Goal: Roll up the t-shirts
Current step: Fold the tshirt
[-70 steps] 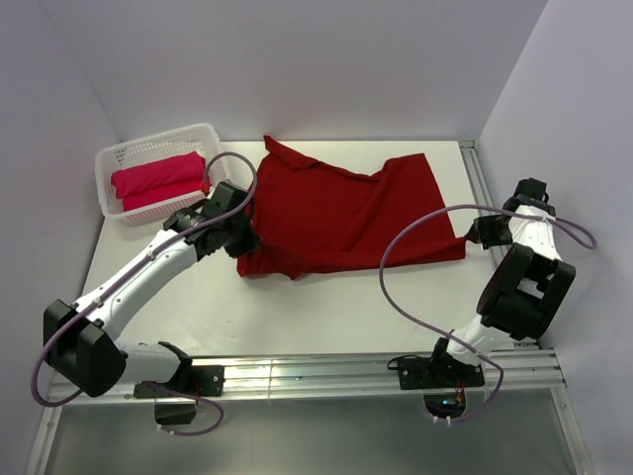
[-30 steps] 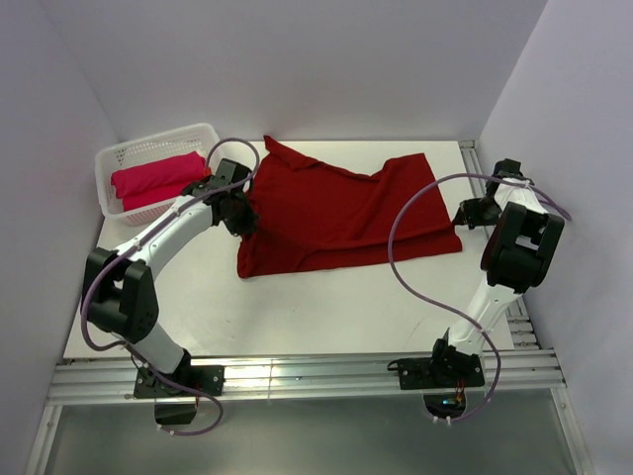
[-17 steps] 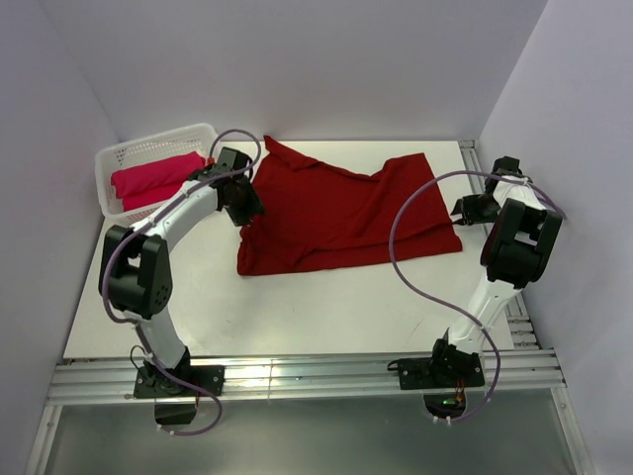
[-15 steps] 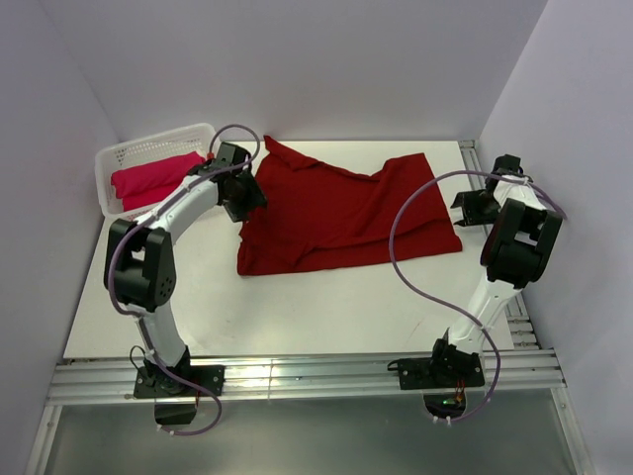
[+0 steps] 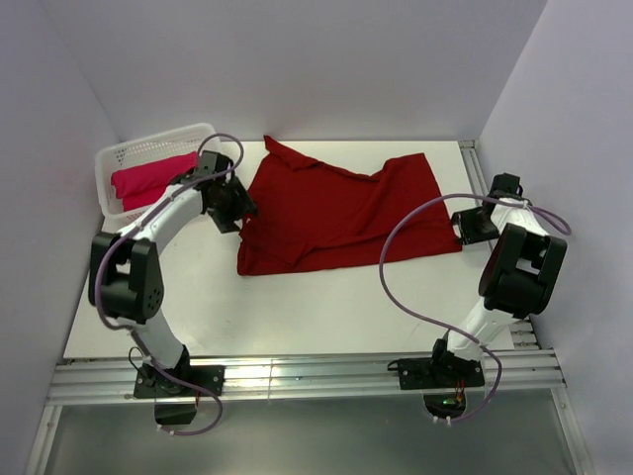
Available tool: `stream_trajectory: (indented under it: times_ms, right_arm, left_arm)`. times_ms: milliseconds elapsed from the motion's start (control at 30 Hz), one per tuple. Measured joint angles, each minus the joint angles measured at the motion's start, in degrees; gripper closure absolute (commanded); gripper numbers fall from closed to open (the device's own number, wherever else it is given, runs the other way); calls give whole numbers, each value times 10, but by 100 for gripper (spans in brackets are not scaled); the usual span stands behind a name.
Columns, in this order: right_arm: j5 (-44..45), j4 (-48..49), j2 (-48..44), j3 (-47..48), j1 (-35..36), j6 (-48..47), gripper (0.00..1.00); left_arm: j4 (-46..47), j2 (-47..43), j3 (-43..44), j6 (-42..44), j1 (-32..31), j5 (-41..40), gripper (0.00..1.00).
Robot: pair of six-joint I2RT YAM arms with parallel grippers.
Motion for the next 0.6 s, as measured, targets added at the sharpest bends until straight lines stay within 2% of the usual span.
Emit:
stream_trajectory:
  times_ms: [233,433,500,600]
  right_arm:
    - [19,6,-29,-71,-1,-34,47]
    - [32,15,-28,-98,-1,-39,49]
    - [37,23,-24,-98,-1,-39,51]
    - [49,34,-14,-97,-1,-39,60]
  left_arm:
    - [-11,-122,-125,-1,-2,17,33]
    - [-5,-152,-188,-1,-2,22,34]
    - [-6,-152,-201,-1,-2,23,35]
    - [-5,-153,-212,0,-2,23,35]
